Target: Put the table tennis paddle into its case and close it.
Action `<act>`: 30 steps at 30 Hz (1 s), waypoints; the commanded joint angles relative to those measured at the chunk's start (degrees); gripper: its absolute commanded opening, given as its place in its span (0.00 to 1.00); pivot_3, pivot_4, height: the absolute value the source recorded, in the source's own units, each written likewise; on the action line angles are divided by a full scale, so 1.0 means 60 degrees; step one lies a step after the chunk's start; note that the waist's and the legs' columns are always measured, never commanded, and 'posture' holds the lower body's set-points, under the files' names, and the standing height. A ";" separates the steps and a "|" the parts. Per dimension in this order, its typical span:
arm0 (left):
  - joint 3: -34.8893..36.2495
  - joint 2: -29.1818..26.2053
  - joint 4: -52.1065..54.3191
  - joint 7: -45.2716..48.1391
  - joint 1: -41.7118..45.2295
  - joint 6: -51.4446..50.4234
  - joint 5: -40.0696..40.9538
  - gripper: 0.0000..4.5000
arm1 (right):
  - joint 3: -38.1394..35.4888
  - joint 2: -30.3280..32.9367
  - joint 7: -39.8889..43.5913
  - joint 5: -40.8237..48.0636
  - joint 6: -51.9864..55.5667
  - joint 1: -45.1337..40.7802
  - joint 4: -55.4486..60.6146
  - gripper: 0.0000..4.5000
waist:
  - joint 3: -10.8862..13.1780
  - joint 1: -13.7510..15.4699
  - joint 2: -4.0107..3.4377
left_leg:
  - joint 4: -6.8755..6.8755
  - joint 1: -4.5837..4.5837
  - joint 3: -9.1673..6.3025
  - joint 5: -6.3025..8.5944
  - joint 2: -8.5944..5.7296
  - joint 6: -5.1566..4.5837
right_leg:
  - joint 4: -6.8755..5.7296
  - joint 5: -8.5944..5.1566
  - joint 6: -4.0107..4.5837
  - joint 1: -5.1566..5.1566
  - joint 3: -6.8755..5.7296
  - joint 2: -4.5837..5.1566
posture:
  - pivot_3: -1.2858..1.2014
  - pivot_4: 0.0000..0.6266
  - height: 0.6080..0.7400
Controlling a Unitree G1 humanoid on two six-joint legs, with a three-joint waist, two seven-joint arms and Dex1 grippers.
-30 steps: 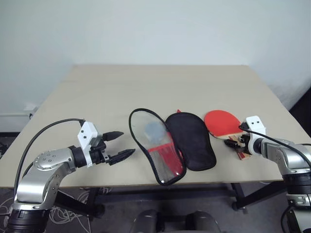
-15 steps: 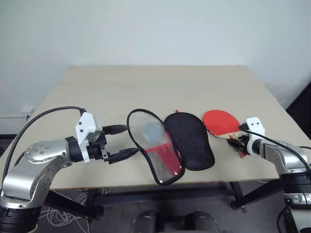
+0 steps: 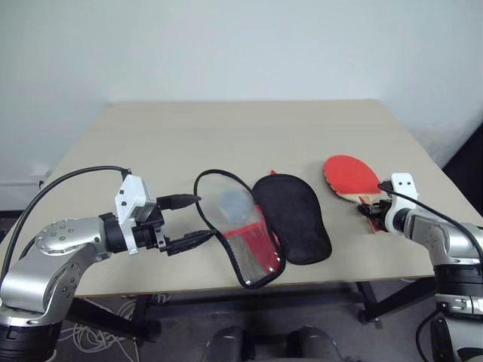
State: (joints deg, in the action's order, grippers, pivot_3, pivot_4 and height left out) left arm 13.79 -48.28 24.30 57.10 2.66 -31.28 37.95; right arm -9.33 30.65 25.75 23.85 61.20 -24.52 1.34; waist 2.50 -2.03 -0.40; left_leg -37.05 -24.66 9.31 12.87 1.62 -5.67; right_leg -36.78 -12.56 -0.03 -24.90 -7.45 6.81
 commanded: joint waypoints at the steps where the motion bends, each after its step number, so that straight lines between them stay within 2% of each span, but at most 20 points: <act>1: 0.0171 0.0032 0.0077 -0.0019 0.0110 0.0243 -0.0010 1.00 | 0.0129 -0.0494 0.0330 0.1497 0.1629 -0.0341 0.2222 0.26 | -0.0001 -0.0096 0.0002 | 0.0000 0.0000 -0.0003 0.0000 0.0010 0.0000 | -0.0001 0.0000 -0.0001 0.0008 0.0002 -0.0010 | 0.52 0.00 0.74; 9: 0.0261 0.0051 0.0079 -0.0072 -0.0034 0.0388 -0.0102 1.00 | 0.0412 -0.1983 -0.0938 0.1686 0.3426 -0.0265 0.3376 0.26 | -0.0003 -0.0061 0.0007 | -0.0003 -0.0005 -0.0011 0.0000 -0.0003 0.0000 | -0.0001 0.0000 0.0002 0.0003 -0.0019 -0.0010 | 0.52 0.00 0.74; 13: 0.0281 0.0032 0.0044 -0.0061 -0.0011 0.0399 -0.0136 1.00 | 0.0866 -0.2571 -0.1807 0.1013 0.3242 -0.0078 0.3059 0.26 | -0.0006 -0.0078 0.0011 | 0.0036 -0.0005 0.0011 -0.0012 -0.0018 0.0020 | -0.0006 0.0002 0.0005 -0.0016 -0.0009 -0.0006 | 0.52 0.00 0.74; 18: 0.0237 0.0008 -0.0010 -0.0046 0.0010 0.0415 -0.0187 1.00 | 0.0976 -0.3193 -0.2630 0.0326 0.2738 -0.0188 0.2672 0.26 | -0.0012 -0.0152 0.0025 | 0.0157 0.0001 0.0118 -0.0093 -0.0029 0.0155 | -0.0011 0.0032 0.0048 -0.0100 0.0058 0.0017 | 0.52 0.00 0.74; 30: 0.0186 -0.0037 -0.0121 0.0005 0.0107 0.0386 -0.0203 1.00 | 0.0921 -0.3843 -0.3395 -0.0473 0.2453 -0.0213 0.2365 0.26 | -0.0015 -0.0173 0.0030 | 0.0153 0.0007 0.0136 -0.0098 0.0005 0.0162 | -0.0023 0.0047 0.0030 -0.0092 0.0054 -0.0026 | 0.52 0.00 0.74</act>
State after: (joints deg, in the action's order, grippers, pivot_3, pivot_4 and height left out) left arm 14.03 -47.93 22.96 57.05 2.20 -29.71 36.70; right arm -2.71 7.85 6.31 21.70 76.51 -24.17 14.21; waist 2.41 -3.07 -0.22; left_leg -36.13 -24.61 10.13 12.28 1.66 -4.70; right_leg -36.92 -12.28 0.15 -25.45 -7.12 6.65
